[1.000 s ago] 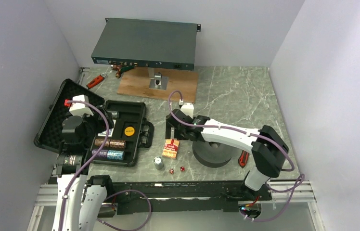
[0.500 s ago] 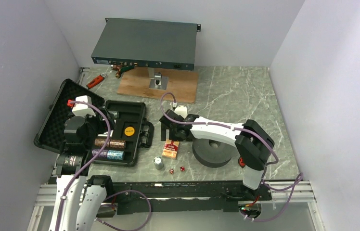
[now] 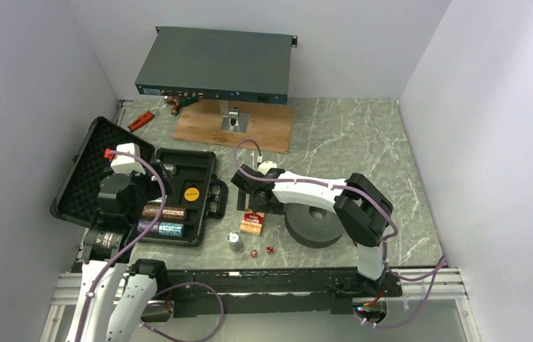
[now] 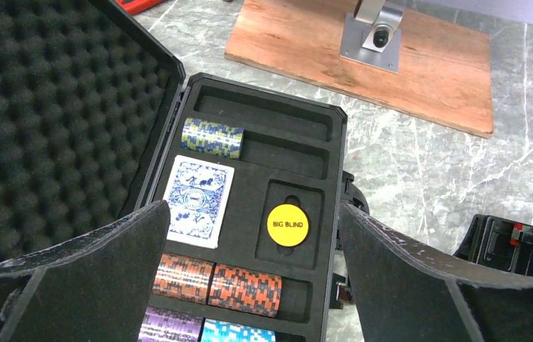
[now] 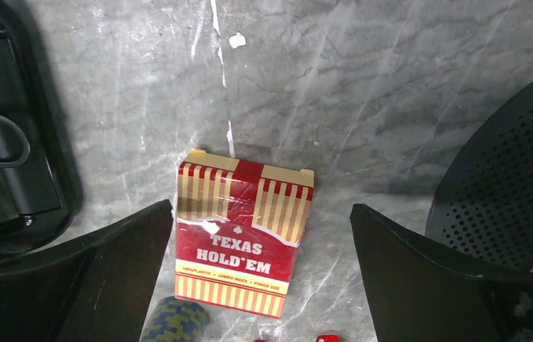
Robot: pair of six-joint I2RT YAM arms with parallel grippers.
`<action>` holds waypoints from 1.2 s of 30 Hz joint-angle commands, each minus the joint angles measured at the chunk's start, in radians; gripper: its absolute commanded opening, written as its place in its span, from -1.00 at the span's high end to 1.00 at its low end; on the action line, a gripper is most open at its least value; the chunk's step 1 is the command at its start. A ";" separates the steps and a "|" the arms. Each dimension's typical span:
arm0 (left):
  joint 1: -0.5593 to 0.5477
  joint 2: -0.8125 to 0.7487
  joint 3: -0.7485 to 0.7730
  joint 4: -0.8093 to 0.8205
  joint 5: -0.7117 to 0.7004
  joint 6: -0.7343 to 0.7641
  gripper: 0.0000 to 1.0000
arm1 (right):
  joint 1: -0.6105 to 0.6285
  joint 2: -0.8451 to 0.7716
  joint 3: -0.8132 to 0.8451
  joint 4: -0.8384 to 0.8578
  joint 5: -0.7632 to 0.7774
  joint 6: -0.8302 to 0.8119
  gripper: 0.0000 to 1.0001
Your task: Pack up texas hold em set
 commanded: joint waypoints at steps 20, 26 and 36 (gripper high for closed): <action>-0.067 -0.001 0.041 0.000 -0.055 0.030 -0.93 | 0.015 0.085 0.100 -0.066 -0.003 0.053 -0.82; -0.073 -0.004 0.039 0.001 -0.058 0.034 -0.93 | 0.015 0.086 0.103 -0.052 -0.001 0.051 -0.58; -0.075 -0.006 0.036 0.003 -0.058 0.038 -0.93 | 0.015 0.101 0.112 -0.042 -0.022 0.029 -0.54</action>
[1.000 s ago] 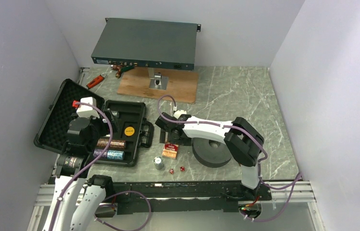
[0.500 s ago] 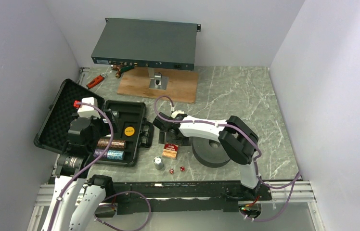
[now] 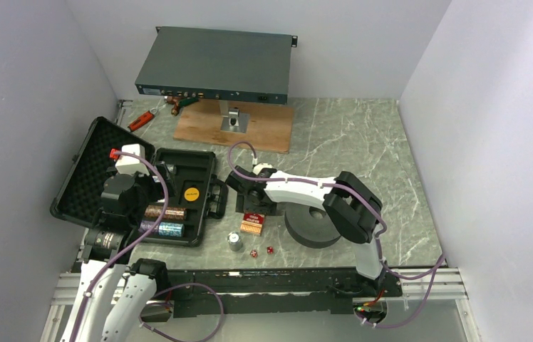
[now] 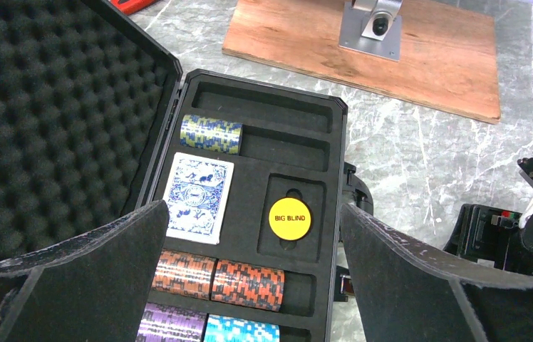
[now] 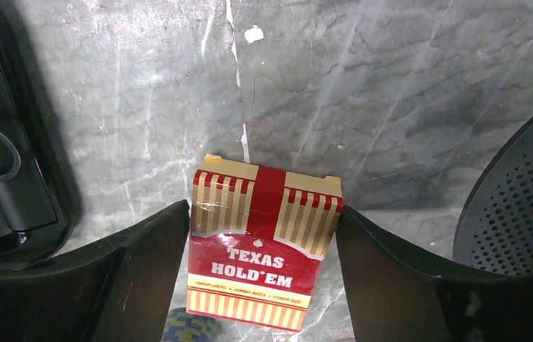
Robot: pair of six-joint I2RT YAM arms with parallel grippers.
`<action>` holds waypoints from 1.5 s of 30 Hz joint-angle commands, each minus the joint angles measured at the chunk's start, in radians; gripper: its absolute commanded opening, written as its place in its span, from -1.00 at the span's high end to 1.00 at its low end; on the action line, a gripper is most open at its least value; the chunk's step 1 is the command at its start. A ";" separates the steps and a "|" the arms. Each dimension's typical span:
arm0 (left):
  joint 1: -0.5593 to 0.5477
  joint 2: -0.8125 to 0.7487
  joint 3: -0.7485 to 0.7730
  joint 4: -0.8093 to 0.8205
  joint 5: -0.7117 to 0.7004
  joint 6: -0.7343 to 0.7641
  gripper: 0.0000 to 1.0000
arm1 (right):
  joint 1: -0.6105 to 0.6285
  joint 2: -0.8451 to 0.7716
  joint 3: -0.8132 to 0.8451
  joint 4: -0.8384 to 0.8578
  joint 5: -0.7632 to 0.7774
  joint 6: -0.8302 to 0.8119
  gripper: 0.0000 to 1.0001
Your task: Pack up texas hold em set
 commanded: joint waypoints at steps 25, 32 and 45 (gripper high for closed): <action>-0.006 0.035 0.032 0.042 0.072 0.037 -0.93 | 0.007 -0.102 -0.001 0.124 0.053 -0.166 -0.09; -0.006 0.043 0.024 0.076 0.197 0.063 -0.93 | -0.002 -0.244 -0.075 0.223 0.054 -0.287 0.00; -0.006 0.057 -0.002 0.173 0.519 0.097 -0.92 | -0.067 -0.623 -0.381 0.586 -0.147 -0.447 0.23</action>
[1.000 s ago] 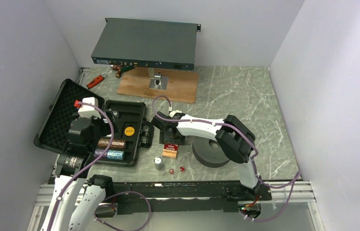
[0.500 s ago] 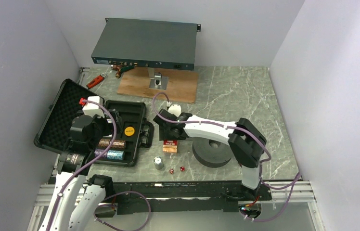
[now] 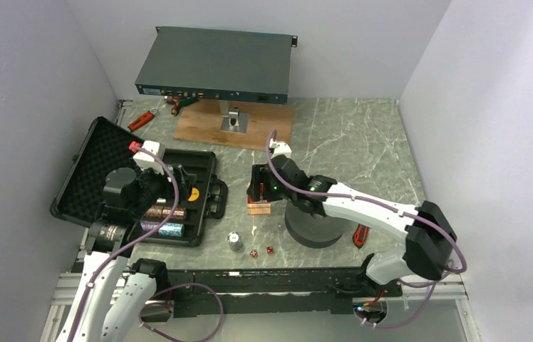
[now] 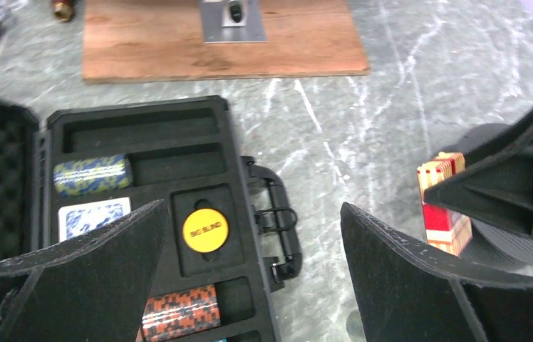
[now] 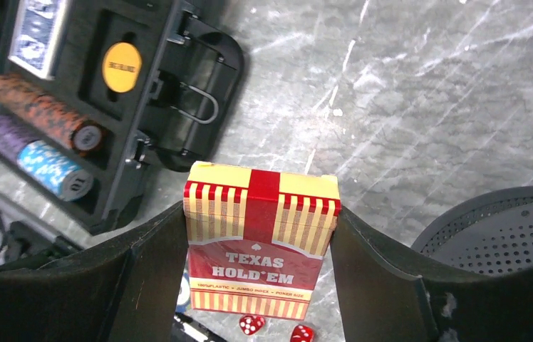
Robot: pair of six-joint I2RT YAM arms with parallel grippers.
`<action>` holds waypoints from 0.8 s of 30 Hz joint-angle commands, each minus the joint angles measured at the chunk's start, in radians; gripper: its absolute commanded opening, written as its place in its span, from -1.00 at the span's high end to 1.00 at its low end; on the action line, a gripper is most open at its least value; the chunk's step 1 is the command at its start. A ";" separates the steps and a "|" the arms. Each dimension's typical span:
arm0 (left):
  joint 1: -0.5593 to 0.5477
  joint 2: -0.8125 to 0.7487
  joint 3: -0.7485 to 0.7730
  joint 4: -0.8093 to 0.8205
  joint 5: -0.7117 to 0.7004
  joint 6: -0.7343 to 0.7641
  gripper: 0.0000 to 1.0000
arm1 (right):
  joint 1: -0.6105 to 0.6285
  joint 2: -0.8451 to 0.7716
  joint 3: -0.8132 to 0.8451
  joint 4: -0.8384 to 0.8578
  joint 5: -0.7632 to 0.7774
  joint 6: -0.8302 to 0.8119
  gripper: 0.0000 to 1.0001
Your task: Pack up texas hold em set
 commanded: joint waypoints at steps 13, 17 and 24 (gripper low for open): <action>-0.005 0.049 -0.008 0.185 0.503 -0.021 -0.99 | -0.111 -0.348 -0.160 0.403 -0.261 -0.122 1.00; -0.005 0.084 -0.010 0.263 0.693 -0.074 -0.99 | -0.114 -0.379 -0.165 0.462 -0.322 -0.147 1.00; -0.005 0.084 0.011 0.336 0.865 -0.141 -0.99 | -0.123 -0.377 -0.126 0.518 -0.393 -0.162 1.00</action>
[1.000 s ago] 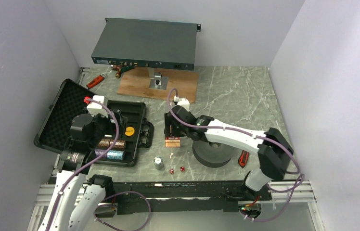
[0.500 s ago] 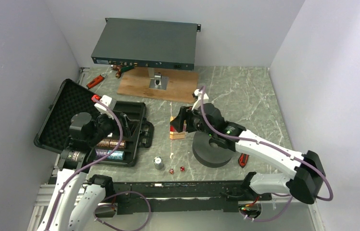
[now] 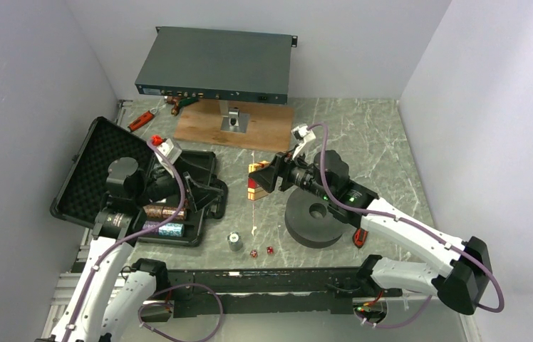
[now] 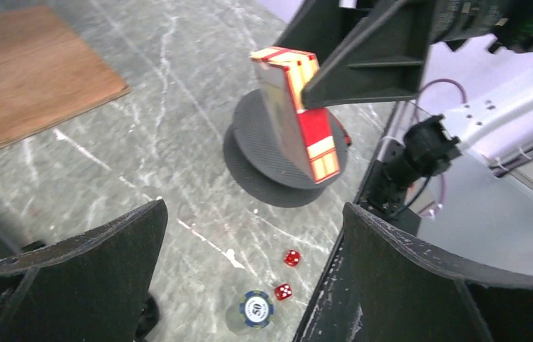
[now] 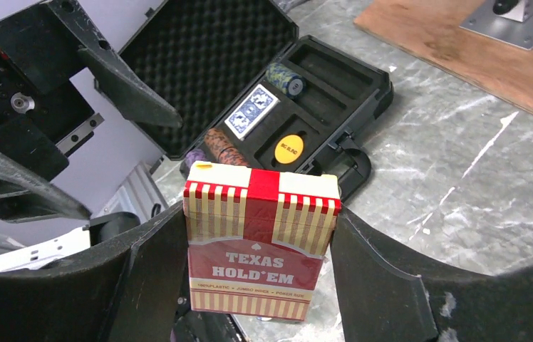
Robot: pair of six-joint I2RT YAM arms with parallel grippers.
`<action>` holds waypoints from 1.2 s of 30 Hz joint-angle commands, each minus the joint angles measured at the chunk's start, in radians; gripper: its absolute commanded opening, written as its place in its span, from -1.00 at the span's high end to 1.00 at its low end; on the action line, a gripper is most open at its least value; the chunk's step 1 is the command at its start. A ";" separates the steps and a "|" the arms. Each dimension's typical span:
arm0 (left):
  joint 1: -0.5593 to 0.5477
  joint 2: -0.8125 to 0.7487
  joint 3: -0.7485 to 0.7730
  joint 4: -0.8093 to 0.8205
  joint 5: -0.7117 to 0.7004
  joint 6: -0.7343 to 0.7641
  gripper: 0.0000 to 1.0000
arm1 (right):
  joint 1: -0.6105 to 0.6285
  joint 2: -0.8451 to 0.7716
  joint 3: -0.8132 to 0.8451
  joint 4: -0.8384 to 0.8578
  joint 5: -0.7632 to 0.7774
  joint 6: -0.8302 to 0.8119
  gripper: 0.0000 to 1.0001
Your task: Pack up texas hold em set
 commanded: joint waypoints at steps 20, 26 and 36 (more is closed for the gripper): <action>-0.029 -0.014 -0.012 0.487 0.341 -0.347 -0.99 | -0.013 0.035 0.072 0.517 -0.367 0.110 1.00; -0.038 0.012 -0.033 0.582 0.305 -0.427 -0.99 | -0.009 0.060 0.085 0.579 -0.415 0.147 1.00; -0.048 0.034 -0.018 0.515 0.253 -0.407 -0.99 | 0.010 0.074 0.079 0.658 -0.481 0.174 1.00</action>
